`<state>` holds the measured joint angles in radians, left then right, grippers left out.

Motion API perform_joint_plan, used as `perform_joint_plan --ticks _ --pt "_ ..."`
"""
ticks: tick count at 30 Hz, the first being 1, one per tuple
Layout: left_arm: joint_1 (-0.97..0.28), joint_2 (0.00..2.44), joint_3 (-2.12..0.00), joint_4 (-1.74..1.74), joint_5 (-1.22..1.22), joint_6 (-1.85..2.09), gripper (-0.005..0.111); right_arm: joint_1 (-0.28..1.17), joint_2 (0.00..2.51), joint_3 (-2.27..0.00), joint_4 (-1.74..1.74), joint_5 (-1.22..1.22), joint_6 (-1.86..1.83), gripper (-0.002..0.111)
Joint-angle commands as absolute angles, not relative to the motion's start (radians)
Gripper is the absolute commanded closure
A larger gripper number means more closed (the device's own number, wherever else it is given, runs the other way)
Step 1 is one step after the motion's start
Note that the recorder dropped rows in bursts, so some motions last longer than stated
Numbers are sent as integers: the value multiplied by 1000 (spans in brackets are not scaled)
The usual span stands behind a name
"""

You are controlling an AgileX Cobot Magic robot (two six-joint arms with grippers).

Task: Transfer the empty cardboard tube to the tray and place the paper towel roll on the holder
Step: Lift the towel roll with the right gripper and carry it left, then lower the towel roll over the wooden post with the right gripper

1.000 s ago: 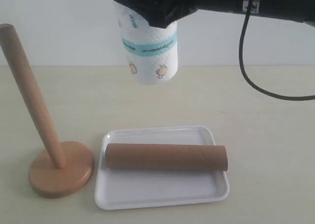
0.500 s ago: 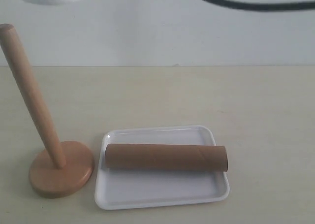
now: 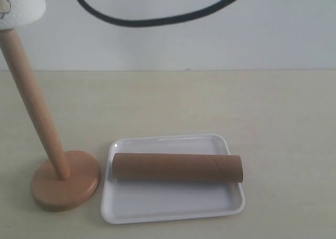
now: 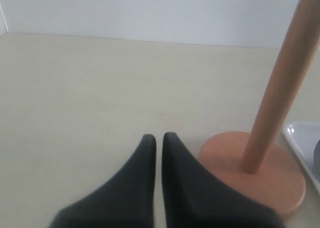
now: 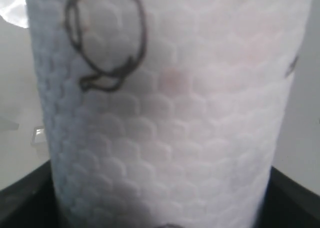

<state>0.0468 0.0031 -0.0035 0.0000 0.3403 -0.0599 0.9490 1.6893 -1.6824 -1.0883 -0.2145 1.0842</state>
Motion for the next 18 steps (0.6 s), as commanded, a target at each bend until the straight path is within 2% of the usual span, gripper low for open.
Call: perform_joint_plan --ticks 1,8,18 --pt "49 0 0 -11 338 -59 103 951 1726 -1698 -1066 -266 1006 109" --pt "49 0 0 -11 338 -59 103 951 1784 -1698 -876 -277 826 109" --pt "49 0 0 -11 338 -59 103 951 1856 -1696 -858 -283 803 109"
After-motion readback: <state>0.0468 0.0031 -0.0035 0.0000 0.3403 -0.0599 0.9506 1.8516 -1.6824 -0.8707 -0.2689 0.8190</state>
